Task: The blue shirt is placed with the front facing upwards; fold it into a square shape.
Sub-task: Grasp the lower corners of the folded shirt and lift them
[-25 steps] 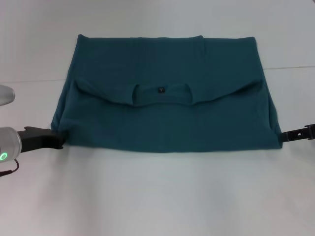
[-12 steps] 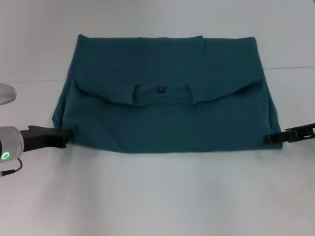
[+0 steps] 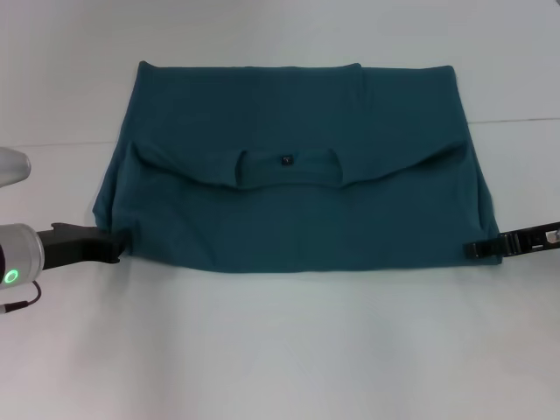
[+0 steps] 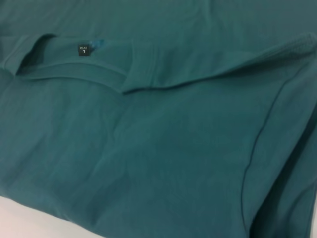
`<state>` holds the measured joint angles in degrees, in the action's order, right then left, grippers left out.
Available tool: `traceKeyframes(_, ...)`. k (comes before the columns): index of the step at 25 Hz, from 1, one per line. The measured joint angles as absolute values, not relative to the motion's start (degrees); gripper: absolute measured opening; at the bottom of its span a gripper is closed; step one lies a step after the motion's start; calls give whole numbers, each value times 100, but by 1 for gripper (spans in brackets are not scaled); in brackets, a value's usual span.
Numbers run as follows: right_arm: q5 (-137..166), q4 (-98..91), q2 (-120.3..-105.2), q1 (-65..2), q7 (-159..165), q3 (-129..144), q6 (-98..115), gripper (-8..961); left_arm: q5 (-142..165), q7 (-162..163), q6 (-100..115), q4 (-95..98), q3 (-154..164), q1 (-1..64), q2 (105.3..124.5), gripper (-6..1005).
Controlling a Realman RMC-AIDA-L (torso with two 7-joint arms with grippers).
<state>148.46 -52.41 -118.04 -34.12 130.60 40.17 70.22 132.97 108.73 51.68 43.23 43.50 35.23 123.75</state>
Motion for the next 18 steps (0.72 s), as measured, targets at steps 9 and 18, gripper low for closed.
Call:
traceKeyframes(9, 14835, -5235, -11812, -3419, 13042, 4016, 7013, 531, 13301, 10863, 5167, 4317, 4350, 3532, 12375, 52)
traceKeyframes(18, 14835, -5234, -11821, -3406, 13008, 4013, 7010, 158, 13295, 10852, 5168, 4318, 4350, 3518, 12384, 52)
